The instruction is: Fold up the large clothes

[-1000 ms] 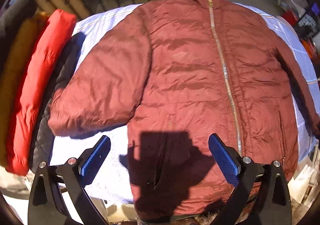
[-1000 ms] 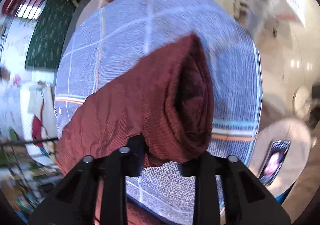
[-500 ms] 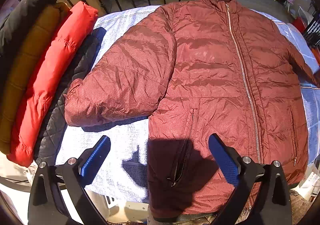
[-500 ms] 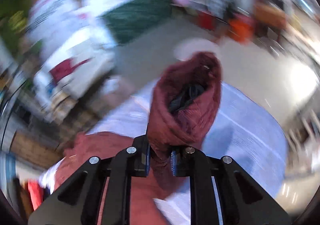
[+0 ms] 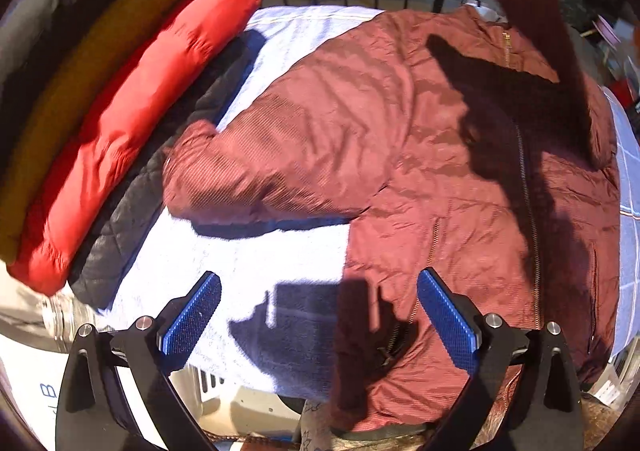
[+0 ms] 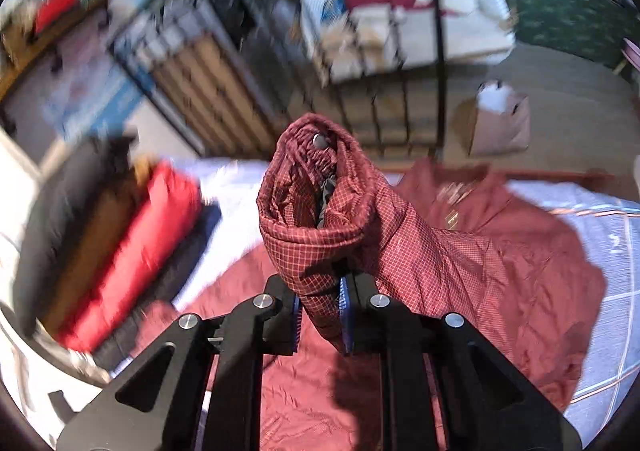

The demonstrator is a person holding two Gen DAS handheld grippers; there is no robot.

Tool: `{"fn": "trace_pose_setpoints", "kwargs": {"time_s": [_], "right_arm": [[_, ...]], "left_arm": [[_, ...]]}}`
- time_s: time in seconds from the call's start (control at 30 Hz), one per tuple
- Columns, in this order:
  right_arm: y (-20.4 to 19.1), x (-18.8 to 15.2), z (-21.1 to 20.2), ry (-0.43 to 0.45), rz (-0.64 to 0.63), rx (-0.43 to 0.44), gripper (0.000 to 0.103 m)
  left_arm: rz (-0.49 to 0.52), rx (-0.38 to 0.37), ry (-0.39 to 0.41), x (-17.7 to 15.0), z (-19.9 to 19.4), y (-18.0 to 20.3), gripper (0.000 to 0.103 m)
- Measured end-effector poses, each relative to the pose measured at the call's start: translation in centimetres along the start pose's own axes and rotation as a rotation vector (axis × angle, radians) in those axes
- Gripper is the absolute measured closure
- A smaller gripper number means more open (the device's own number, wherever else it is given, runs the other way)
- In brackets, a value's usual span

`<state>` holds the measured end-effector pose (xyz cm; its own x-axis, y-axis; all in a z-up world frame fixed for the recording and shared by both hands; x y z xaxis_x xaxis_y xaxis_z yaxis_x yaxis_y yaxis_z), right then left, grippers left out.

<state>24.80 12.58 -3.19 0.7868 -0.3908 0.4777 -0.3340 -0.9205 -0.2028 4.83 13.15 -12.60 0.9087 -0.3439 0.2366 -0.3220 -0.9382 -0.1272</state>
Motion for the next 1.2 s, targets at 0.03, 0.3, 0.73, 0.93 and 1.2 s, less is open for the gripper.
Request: {"fn": "trace_pose_setpoints", "kwargs": {"time_s": [0.03, 0.3, 0.73, 0.93, 1.2], "right_arm": [[-0.4, -1.1, 2.0, -0.046, -0.020, -0.021, 0.087], [-1.6, -7.5, 9.1, -0.257, -0.236, -0.186, 0.083], [9.1, -13.2, 1.8, -0.206, 0.069, -0.160, 0.014], [24.7, -14.0, -2.7, -0.131, 0.454, -0.339, 0.014], [25.0, -10.2, -2.6, -0.099, 0.247, -0.365, 0.014]], "left_arm": [[-0.008, 0.002, -0.008, -0.2, 0.2, -0.4, 0.006], [-0.014, -0.009, -0.048, -0.6, 1.5, -1.2, 0.006], [0.098, -0.045, -0.026, 2.2, 2.2, 3.1, 0.006], [0.165, -0.053, -0.025, 2.7, 2.6, 5.9, 0.006], [0.296, -0.031, 0.055, 5.8, 2.3, 10.4, 0.006]]}}
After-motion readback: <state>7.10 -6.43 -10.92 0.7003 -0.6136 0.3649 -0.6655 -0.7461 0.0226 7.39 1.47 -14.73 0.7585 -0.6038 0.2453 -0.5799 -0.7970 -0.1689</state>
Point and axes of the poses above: each gripper's, at about its wrist camera, not at the fingertips, and z roughly the way its jaws point, y to its right, x to its top, the point moved 3 cm from there along z, roughly the way its jaws point
